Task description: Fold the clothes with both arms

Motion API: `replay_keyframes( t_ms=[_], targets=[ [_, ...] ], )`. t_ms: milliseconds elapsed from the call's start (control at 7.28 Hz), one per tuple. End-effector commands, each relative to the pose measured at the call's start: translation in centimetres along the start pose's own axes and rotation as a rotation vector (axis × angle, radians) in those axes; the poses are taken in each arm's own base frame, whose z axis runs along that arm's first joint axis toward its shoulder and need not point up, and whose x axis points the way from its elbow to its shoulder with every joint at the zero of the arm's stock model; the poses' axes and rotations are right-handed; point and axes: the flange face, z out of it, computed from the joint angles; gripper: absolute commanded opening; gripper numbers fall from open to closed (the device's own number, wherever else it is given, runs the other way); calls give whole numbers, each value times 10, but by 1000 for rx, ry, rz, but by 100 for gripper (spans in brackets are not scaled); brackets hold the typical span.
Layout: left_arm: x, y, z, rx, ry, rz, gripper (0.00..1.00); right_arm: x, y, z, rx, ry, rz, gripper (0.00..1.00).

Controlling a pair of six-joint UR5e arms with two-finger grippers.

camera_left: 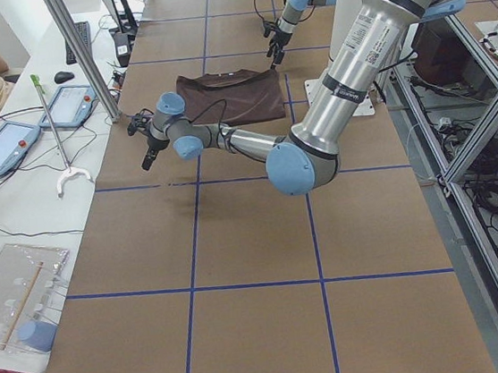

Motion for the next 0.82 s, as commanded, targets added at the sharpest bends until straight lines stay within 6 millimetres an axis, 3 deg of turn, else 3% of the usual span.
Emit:
replay_keyframes(
  t_ms=[0,137,686],
  targets=[
    [5,4,2,-10,10,3,100,-24,-28,44,-7,31,0,100],
    [5,5,2,-15,13,4,100,-40,-33,58,-7,45,-1,100],
    [8,9,5,-21,16,6,100,-18,-44,70,-42,158,-127,100]
  ],
)
